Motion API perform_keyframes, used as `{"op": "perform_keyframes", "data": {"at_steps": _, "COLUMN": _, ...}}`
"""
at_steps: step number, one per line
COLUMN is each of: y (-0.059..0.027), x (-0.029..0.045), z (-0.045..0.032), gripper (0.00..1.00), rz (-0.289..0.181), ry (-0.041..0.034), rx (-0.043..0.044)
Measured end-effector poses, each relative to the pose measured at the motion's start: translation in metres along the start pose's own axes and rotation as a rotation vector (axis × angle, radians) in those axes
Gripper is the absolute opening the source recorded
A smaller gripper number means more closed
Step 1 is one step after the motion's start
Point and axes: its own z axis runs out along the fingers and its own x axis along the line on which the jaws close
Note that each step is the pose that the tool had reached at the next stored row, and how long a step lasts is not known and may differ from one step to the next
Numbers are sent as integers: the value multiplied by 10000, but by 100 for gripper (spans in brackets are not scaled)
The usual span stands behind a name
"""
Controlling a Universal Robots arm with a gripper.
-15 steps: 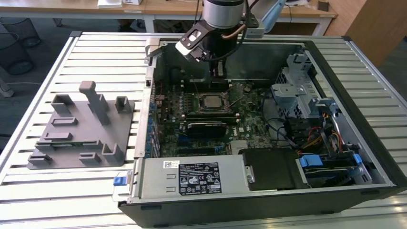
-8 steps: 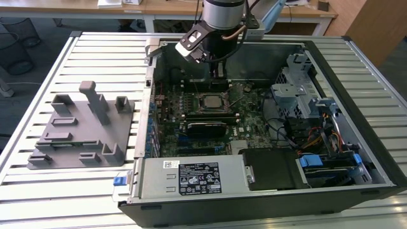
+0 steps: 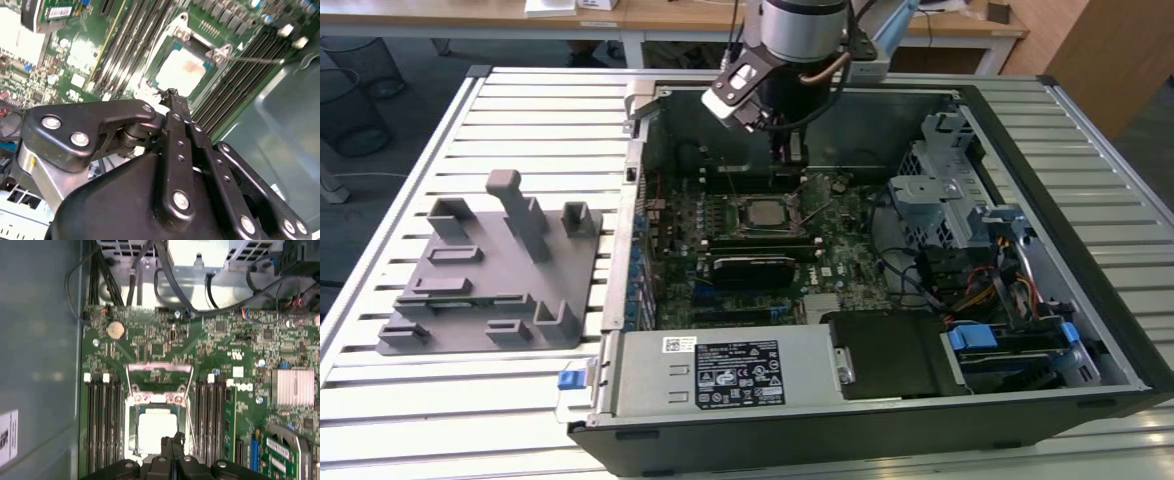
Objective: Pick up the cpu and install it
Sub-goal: 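Close the cpu cover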
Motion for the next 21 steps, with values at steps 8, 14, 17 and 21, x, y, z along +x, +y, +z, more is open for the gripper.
{"op": "perform_keyframes", "data": {"at_steps": 8, "y": 8, "x": -1, "z": -98, "gripper": 11, "rz": 1, "ry": 1, "rx": 0}}
{"op": "perform_keyframes", "data": {"at_steps": 14, "y": 9, "x": -12, "z": -160, "gripper": 11, "rz": -1, "ry": 1, "rx": 0}}
{"op": "perform_keyframes", "data": {"at_steps": 17, "y": 9, "x": -40, "z": -159, "gripper": 11, "rz": 1, "ry": 0, "rx": 0}}
{"op": "perform_keyframes", "data": {"at_steps": 21, "y": 46, "x": -53, "z": -159, "gripper": 11, "rz": 2, "ry": 1, "rx": 2}}
